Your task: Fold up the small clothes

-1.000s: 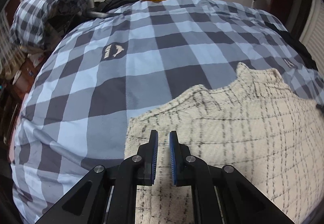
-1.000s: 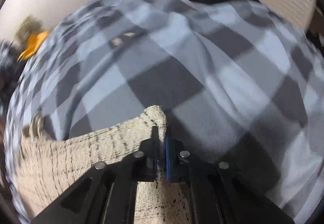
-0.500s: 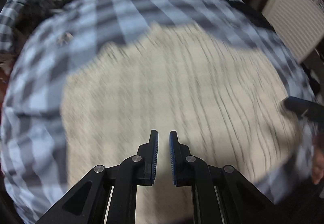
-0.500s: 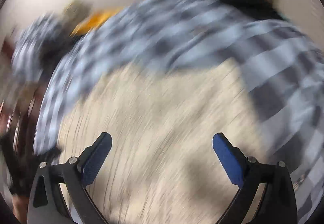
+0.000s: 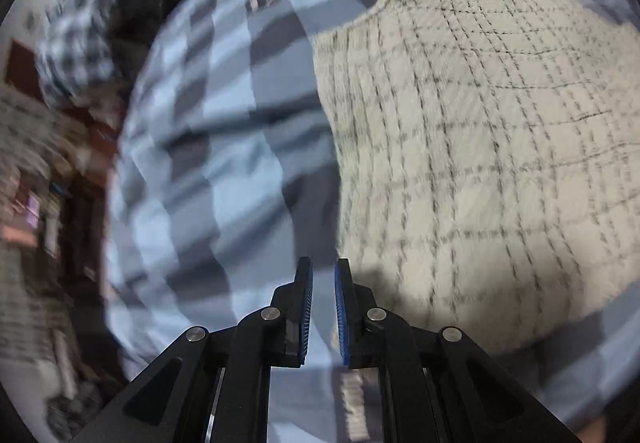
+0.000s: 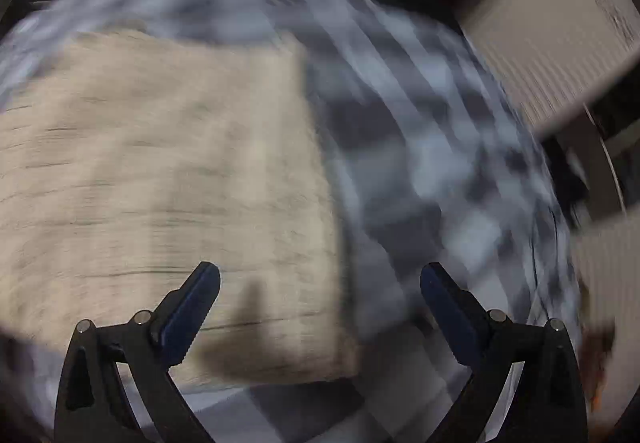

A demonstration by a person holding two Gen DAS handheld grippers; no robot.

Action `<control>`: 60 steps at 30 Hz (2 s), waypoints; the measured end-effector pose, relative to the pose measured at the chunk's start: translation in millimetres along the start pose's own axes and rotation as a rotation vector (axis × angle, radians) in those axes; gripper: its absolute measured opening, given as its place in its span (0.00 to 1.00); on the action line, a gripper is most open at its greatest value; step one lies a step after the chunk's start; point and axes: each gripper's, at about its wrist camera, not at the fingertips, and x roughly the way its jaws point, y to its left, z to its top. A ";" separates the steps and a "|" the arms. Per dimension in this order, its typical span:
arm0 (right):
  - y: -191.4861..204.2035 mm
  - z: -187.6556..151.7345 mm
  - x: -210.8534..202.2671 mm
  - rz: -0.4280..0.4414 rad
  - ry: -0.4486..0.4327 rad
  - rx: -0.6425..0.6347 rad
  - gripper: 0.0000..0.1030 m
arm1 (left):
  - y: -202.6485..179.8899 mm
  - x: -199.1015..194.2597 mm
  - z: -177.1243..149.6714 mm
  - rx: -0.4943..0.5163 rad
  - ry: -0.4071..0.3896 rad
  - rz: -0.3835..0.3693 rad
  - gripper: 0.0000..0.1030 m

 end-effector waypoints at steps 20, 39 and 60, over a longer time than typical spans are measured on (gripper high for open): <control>93.2 -31.1 49.2 0.014 0.175 -0.817 0.94 | -39.7 41.4 -6.9 0.043 0.113 0.033 0.10; 26.4 46.4 -27.0 0.194 -0.035 -0.083 0.94 | 4.1 -41.1 26.5 -0.249 -0.303 -0.094 0.99; -70.7 21.6 99.1 0.213 0.200 0.015 0.99 | 3.4 29.0 18.3 -0.286 0.074 -0.095 1.00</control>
